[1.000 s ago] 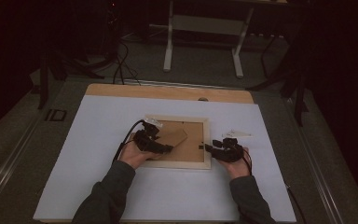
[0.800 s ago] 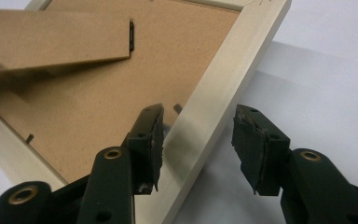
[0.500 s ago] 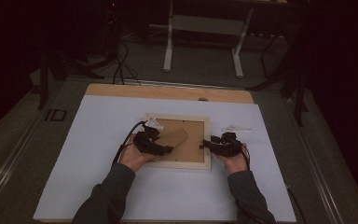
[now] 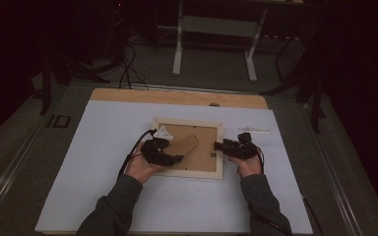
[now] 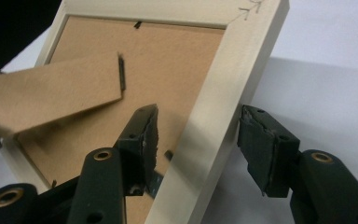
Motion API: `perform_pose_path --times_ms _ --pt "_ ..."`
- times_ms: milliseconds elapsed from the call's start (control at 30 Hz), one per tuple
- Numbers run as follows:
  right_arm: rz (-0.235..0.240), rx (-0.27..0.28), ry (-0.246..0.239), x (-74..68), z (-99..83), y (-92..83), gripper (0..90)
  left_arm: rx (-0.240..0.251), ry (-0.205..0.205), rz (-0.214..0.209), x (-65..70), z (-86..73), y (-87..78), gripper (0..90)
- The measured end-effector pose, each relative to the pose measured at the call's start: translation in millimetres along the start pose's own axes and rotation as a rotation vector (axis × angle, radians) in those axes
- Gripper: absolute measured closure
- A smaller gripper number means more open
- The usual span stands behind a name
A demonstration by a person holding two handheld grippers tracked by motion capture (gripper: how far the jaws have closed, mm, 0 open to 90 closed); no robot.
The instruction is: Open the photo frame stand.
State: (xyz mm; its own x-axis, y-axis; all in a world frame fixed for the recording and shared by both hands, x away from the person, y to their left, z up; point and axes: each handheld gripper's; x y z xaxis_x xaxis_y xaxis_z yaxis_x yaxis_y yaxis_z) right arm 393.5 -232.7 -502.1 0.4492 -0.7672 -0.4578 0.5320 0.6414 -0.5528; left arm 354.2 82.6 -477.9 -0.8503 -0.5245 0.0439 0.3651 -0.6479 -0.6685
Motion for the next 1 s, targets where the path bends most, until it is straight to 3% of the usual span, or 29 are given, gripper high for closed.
perform_pose_path --times_ms 167,333,633,933,1000 --pt "0.028 -0.008 0.047 5.9 3.4 3.3 44.6 0.008 0.022 0.006 2.0 0.3 -1.1 45.6" --pt "0.057 -0.037 0.056 5.2 6.3 9.2 41.6 0.022 0.056 0.017 5.8 1.5 -2.9 45.6" --pt "0.101 0.002 0.149 9.1 8.7 11.0 44.3 0.026 0.077 0.021 6.1 2.8 -3.4 45.6" --pt "0.118 -0.011 0.154 11.4 11.5 10.3 46.2 0.035 0.095 0.026 6.9 2.7 -4.4 45.5" --pt "0.137 0.005 0.174 12.9 11.6 8.1 49.3 0.041 0.101 0.029 7.2 3.3 -5.2 45.6"
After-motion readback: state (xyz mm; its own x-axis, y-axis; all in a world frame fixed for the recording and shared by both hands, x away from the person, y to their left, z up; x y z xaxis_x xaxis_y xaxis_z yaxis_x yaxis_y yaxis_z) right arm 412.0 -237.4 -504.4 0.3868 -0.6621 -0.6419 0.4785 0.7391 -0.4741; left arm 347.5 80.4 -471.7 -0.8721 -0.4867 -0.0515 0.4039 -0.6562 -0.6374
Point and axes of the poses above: each handheld gripper's, and its own axes: y roughly forward along the jaws, z roughly out of its top, x roughly to its right, and after that the axes turned 8 degrees about y, right-handed
